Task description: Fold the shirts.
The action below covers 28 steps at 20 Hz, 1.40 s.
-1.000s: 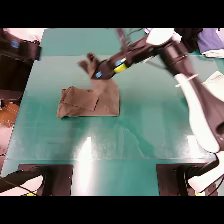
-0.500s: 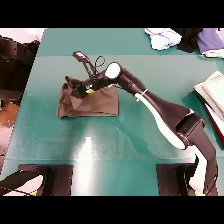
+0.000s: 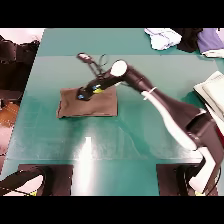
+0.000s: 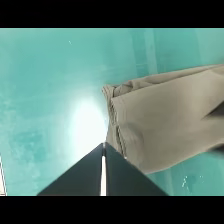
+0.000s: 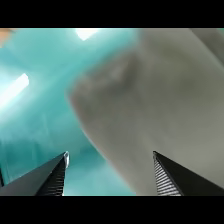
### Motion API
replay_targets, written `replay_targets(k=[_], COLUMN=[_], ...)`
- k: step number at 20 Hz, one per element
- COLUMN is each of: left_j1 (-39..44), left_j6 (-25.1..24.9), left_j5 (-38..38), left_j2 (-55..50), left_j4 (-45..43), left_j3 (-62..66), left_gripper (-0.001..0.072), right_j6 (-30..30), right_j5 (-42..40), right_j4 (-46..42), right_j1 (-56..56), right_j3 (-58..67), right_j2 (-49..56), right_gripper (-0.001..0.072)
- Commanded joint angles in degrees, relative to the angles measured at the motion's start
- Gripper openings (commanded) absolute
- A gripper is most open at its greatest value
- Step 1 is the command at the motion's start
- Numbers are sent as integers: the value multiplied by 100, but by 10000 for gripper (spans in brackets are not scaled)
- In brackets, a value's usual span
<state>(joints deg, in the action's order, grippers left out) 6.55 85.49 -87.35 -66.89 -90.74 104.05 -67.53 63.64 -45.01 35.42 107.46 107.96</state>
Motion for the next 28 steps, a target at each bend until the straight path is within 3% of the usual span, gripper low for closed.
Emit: replay_targets(k=[1, 3, 8, 15, 20, 21, 24, 28], left_j1=[-4, -4, -4, -4, -4, -4, -4, -4], left_j6=[4, 4, 4, 0, -44, -44, -44, -44], left_j5=[-61, -22, 125, 50, -129, -177, -229, -229], left_j2=[0, -2, -2, -7, -7, -7, -7, -7], left_j4=[83, 234, 566, 570, 568, 568, 566, 566], left_j3=[-2, -4, -4, -20, -20, -20, -20, -20], left_gripper=[34, 34, 34, 34, 34, 34, 34, 34], right_j6=[-433, -813, -625, -393, -391, -391, -61, 380], right_j5=[568, 278, -199, -334, -1163, -1362, -1425, -1130], right_j4=[-273, -227, 1235, 2459, 2599, 2608, 2597, 2286], right_j1=[-1071, -1705, -2293, -1620, -815, -675, -529, -890], right_j3=[-1377, -2354, -3440, -2874, -2374, -2374, -2378, -2378], right_j2=[-756, -1123, -986, 9, 269, 262, 240, -363], right_gripper=[599, 599, 603, 603, 600, 555, 12, 16])
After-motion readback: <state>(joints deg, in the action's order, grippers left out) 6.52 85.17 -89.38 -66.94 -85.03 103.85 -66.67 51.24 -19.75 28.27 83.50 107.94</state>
